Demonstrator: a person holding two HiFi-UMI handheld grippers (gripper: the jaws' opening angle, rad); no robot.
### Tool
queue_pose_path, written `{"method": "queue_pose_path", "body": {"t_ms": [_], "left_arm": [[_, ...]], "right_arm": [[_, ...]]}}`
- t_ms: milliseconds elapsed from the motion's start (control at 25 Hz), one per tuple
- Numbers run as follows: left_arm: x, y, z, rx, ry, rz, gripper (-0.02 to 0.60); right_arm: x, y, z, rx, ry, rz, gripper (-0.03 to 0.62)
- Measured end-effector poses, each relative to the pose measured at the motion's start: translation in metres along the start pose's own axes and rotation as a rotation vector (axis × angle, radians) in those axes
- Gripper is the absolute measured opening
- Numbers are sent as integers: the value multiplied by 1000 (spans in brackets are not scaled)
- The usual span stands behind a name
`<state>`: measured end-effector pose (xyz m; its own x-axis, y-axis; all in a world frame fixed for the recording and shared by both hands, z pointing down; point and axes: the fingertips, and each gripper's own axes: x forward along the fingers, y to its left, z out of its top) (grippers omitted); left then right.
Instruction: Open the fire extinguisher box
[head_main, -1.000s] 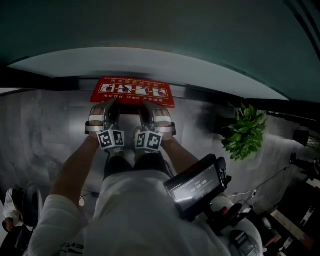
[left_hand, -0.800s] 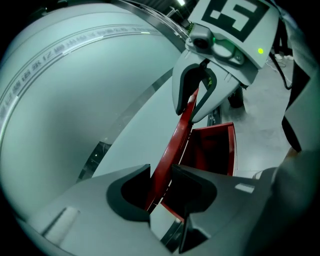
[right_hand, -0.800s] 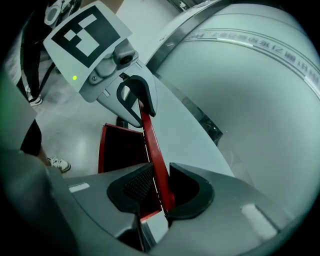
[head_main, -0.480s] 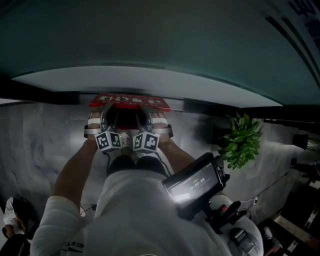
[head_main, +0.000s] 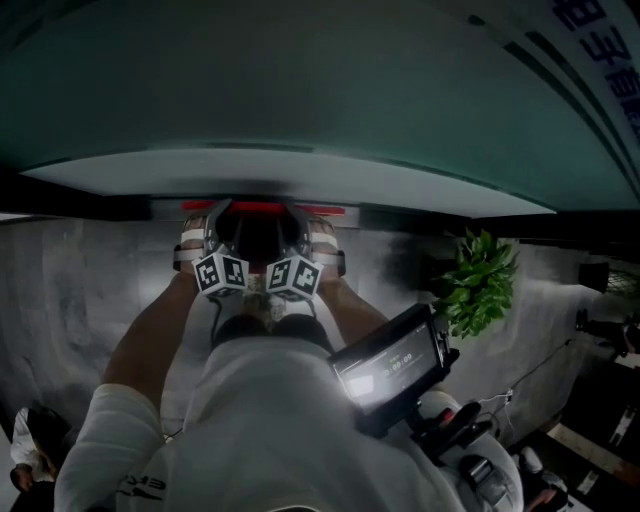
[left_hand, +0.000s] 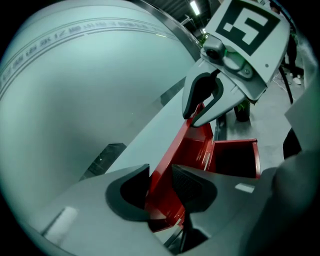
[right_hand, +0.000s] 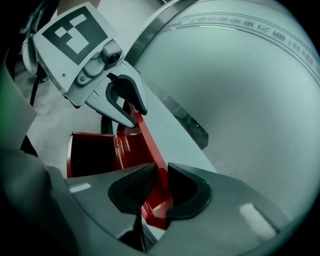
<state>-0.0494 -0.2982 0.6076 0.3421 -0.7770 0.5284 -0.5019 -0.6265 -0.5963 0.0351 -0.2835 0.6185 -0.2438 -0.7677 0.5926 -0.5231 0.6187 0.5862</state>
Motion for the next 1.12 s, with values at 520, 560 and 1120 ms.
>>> {"method": "queue_pose_path", "body": {"t_ms": [520,560,1120], "left_arm": [[43,13,2,-5,-5,10,118],[46,16,1,-7,-3,7,117],[87,26,-3,-1,16,-12,104]], "right_arm": [[36,-28,-8,92,99,-61,90],[41,-30,-7,93,104,-64,89],[77,-47,-11,86,126,-90,81]]}}
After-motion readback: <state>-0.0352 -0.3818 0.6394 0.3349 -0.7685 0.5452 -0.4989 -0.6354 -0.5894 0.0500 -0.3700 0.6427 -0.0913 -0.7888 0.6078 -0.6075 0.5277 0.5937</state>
